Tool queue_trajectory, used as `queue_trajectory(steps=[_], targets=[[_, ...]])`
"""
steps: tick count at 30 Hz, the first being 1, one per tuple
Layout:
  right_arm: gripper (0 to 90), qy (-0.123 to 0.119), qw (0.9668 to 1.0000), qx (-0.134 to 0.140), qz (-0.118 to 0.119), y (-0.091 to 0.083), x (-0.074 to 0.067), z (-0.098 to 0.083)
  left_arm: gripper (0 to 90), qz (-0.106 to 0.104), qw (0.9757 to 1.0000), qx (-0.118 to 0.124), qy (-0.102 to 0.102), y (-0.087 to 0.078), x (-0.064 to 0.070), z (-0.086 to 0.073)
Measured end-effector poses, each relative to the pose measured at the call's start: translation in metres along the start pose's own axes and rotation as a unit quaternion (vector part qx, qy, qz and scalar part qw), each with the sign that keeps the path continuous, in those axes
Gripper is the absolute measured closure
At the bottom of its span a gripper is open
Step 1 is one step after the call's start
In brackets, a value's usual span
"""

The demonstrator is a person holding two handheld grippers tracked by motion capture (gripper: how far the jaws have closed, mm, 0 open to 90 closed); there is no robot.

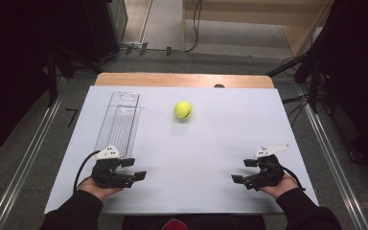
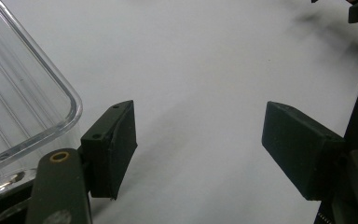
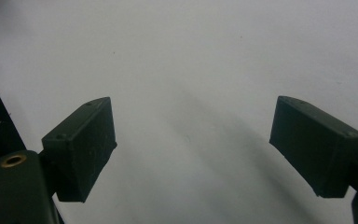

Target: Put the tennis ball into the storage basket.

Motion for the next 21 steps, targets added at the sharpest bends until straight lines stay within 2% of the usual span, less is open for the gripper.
queue_trajectory(steps=[21], targets=[[12.2,-0.002,1.0,-0.001,0.002,0.0008,-0.0019,0.0005,26.8,0.0,0.9999,0.005,-0.013,-0.003,-0.0019,0.0021]])
Point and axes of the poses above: each handheld gripper's, and its own axes: y roughly forward along the jaws, z roughly out of its top, x roughly to its right, the point moved 7 cm from there along y, roughly forward along the jaws, and after that the axes turned 7 degrees about -z, right-handed, at the moved point
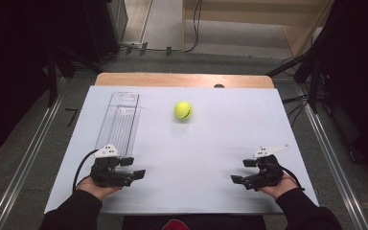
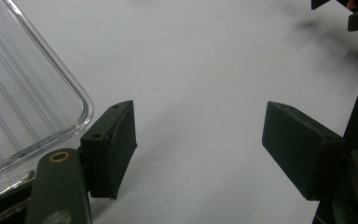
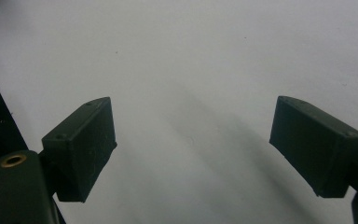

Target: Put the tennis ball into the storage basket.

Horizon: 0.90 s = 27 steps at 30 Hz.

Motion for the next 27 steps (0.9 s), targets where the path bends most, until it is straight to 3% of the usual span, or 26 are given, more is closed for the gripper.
queue_trajectory(steps=[27], targets=[[12.2,-0.001,1.0,0.002,0.001,0.0012,-0.0001,0.0009,26.7,0.001,1.0,-0.004,0.002,0.0017,0.001,0.0006]])
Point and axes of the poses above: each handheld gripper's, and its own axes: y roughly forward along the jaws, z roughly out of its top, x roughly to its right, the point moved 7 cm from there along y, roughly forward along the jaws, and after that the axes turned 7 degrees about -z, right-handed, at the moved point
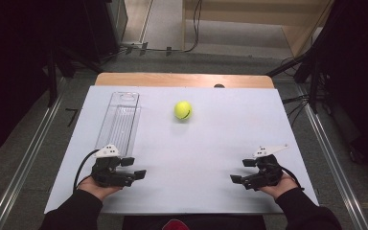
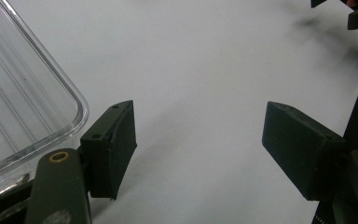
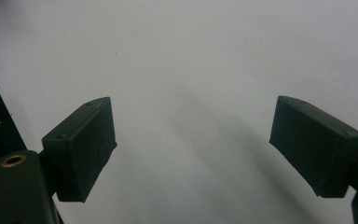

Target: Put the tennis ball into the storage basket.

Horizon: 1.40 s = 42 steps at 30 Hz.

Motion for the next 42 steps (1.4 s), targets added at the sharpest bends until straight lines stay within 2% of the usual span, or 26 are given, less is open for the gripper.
queue_trajectory(steps=[10,13,17,20,24,28,42], targets=[[12.2,-0.002,1.0,-0.002,0.001,0.0,0.0,0.0,26.7,0.0,1.0,-0.009,-0.002,0.0,0.002,0.0],[12.2,0.0,1.0,-0.002,0.001,0.0,0.0,-0.001,26.7,0.012,0.9997,-0.021,0.01,0.0,0.005,0.002],[12.2,-0.001,1.0,-0.003,0.0,0.0,0.0,-0.001,26.7,-0.004,0.9997,-0.022,0.013,0.001,0.013,0.008],[12.2,0.0,1.0,-0.004,0.0,0.0,0.0,-0.001,26.7,-0.007,0.9994,-0.03,0.017,0.002,0.017,0.012],[12.2,0.0,1.0,-0.004,0.0,0.0,0.0,-0.001,26.8,-0.01,0.9995,-0.024,0.015,0.002,0.019,0.017],[12.2,0.001,1.0,-0.004,0.0,0.0,0.0,-0.001,26.8,-0.013,0.9992,-0.034,0.014,0.005,0.021,0.02],[12.2,0.0,1.0,-0.004,0.0,0.0,0.0,-0.001,26.8,-0.024,0.9988,-0.039,0.016,0.016,0.03,0.035]])
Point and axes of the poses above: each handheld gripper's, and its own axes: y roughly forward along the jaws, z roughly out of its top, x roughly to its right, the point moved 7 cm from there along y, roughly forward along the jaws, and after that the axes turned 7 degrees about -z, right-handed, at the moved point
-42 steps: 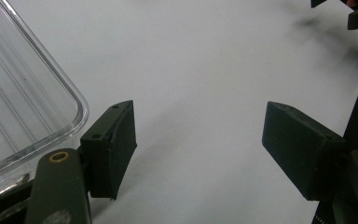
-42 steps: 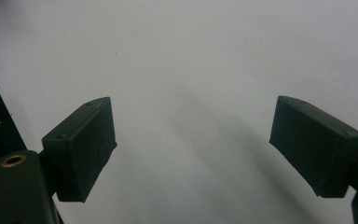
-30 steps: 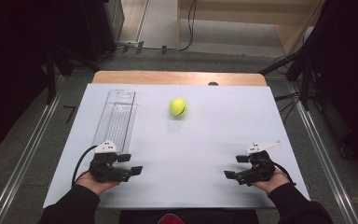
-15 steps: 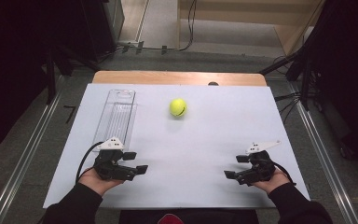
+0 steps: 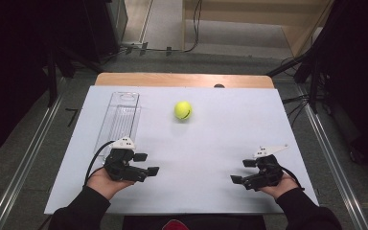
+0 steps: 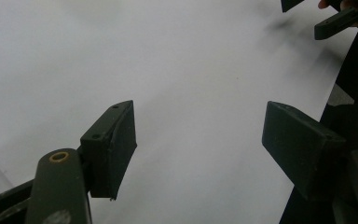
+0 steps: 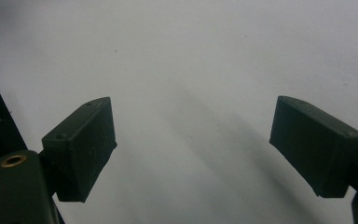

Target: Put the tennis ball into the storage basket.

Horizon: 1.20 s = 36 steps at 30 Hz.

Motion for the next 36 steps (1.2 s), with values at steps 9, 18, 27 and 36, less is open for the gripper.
queue_trajectory(steps=[9,18,27,36], targets=[[12.2,0.002,1.0,0.002,-0.001,0.0,0.001,0.0,26.2,-0.005,1.0,0.002,-0.005,0.008,0.0,0.012],[12.2,0.004,1.0,0.007,-0.003,0.0,0.001,0.001,23.7,-0.01,0.9998,0.006,-0.015,0.013,-0.003,0.023],[12.2,0.003,1.0,0.006,-0.002,0.0,0.001,0.001,23.6,-0.012,0.9998,0.009,-0.009,0.019,-0.005,0.037],[12.2,0.003,1.0,0.007,-0.002,0.0,0.001,0.001,21.1,-0.004,0.9999,-0.008,-0.006,0.029,-0.01,0.043]])
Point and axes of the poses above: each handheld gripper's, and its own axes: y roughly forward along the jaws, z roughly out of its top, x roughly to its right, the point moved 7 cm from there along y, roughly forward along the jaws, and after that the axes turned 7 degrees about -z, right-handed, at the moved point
